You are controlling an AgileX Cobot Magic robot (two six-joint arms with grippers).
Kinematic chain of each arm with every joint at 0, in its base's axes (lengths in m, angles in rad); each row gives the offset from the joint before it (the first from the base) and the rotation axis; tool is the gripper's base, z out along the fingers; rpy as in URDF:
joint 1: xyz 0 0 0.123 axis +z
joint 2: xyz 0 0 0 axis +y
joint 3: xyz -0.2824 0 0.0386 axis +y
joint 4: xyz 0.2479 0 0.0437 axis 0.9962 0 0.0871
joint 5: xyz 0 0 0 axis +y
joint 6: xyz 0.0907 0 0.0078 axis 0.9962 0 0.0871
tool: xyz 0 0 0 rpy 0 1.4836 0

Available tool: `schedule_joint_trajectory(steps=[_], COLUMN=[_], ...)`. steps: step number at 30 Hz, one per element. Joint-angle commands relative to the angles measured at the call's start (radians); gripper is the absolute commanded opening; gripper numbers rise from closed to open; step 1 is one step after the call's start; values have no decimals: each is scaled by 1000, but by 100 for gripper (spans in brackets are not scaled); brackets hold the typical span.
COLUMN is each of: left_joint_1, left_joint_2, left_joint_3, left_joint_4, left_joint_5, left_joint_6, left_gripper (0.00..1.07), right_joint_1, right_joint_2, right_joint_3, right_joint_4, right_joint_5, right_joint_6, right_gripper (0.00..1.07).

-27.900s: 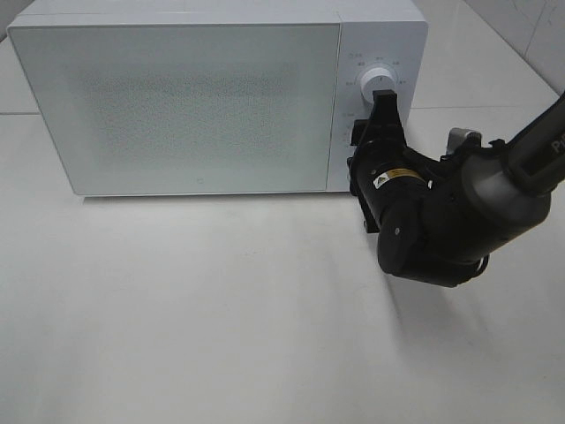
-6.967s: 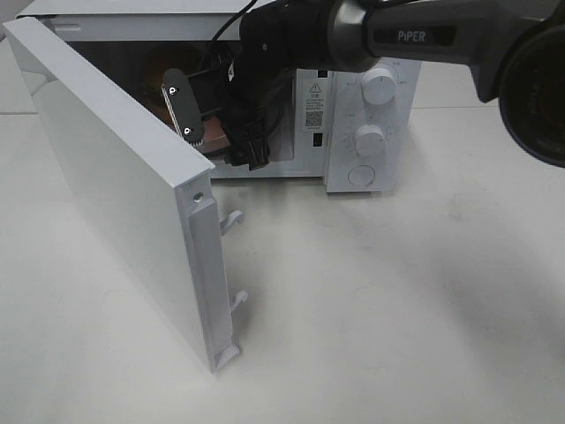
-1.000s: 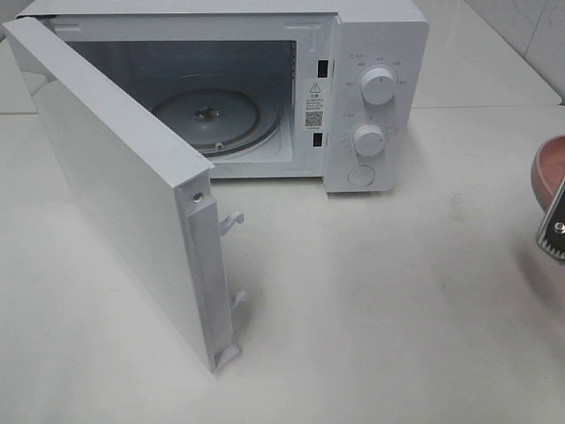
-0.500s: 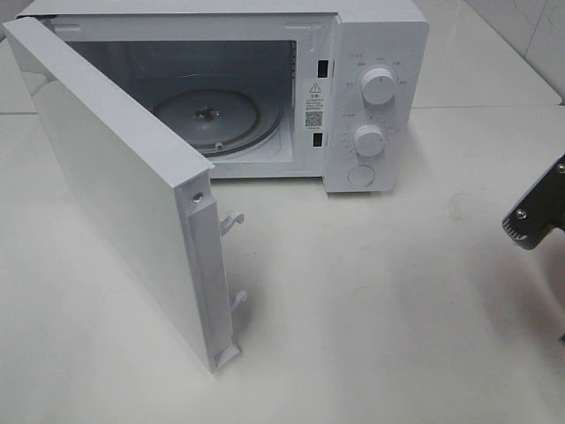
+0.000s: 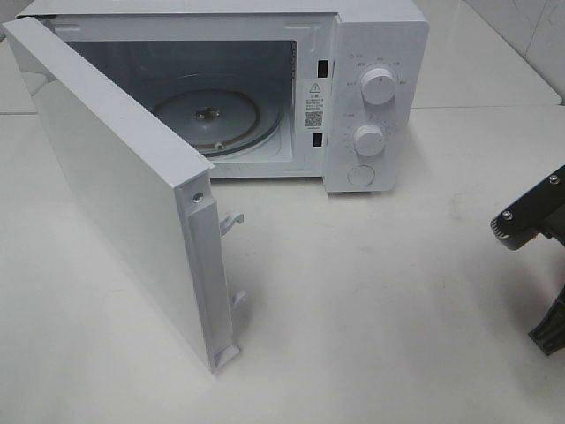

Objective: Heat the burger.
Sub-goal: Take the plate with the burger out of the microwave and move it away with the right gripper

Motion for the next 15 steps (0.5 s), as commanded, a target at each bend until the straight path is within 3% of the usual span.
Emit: schedule_joint_trajectory(steps=[1,15], left_joint_1=[2,2], left_joint_2=[-16,-16], left_joint_3=[-1,-1], left_joint_4=[-6,-6], left_joint_5=[2,2], left_joint_6=[-5,-5], left_gripper=[100,100], right_joint_1=[-5,-5], right_joint_2=[61,297], right_joint_3=[-10,-10], right_joint_4=[-76,-158], right_joint_5=[34,-98], right_joint_6=[85,283], right_gripper=[5,8])
